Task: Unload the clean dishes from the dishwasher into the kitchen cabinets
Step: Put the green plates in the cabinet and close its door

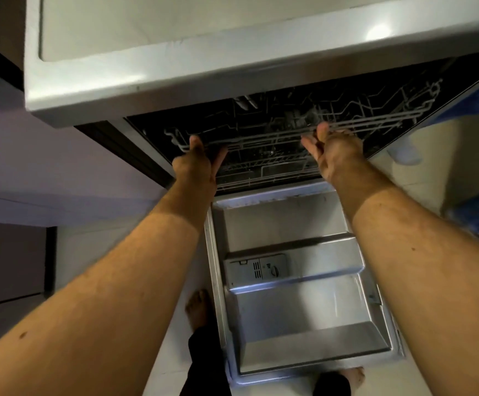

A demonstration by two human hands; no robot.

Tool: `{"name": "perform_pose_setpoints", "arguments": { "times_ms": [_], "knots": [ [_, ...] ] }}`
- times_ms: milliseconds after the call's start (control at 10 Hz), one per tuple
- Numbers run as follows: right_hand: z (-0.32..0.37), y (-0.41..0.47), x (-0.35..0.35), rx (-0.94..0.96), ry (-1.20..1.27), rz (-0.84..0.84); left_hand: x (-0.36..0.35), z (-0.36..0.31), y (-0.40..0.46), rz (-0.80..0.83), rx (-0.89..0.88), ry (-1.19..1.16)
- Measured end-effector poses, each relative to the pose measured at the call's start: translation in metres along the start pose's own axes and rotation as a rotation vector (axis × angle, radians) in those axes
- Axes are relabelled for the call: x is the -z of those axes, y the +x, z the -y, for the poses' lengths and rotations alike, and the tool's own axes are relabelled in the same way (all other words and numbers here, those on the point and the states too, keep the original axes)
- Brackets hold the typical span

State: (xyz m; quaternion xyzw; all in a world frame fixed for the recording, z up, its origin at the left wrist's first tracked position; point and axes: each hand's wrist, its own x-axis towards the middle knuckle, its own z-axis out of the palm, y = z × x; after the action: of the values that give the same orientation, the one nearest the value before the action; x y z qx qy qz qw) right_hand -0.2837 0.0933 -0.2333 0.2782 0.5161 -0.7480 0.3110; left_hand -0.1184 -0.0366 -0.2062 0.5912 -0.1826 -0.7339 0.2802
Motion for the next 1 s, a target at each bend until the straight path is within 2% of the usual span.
{"name": "perform_pose_setpoints", "arguments": {
  "times_ms": [200, 300, 400, 500, 600, 700, 800, 900, 1000],
  "knots": [
    [-0.005, 0.006, -0.004, 0.061, -0.015, -0.067, 0.003, 0.01, 0.016, 0.112, -0.088, 0.02],
    [-0.01, 0.01, 0.0, 0.138, -0.048, -0.01, 0.007, 0.014, 0.018, 0.153, -0.125, 0.016],
    [-0.014, 0.018, 0.012, 0.216, -0.193, -0.008, 0.009, 0.019, 0.017, 0.16, -0.138, 0.087],
    [-0.037, 0.018, 0.04, 0.4, -0.39, 0.003, 0.012, 0.036, 0.013, 0.176, -0.134, 0.235],
    [-0.073, 0.03, 0.074, 0.57, -0.866, 0.093, 0.023, 0.057, 0.021, 0.209, -0.176, 0.547],
    [-0.093, 0.049, 0.088, 0.624, -1.402, 0.186, 0.042, 0.072, 0.041, 0.262, -0.277, 0.801],
    [-0.104, 0.074, 0.085, 0.62, -1.768, 0.209, 0.063, 0.087, 0.064, 0.313, -0.401, 0.998],
    [-0.117, 0.117, 0.067, 0.687, -2.021, 0.295, 0.076, 0.103, 0.086, 0.342, -0.537, 1.293],
    [-0.131, 0.143, 0.062, 0.679, -2.204, 0.376, 0.07, 0.11, 0.088, 0.289, -0.55, 1.423]
  ]
}}
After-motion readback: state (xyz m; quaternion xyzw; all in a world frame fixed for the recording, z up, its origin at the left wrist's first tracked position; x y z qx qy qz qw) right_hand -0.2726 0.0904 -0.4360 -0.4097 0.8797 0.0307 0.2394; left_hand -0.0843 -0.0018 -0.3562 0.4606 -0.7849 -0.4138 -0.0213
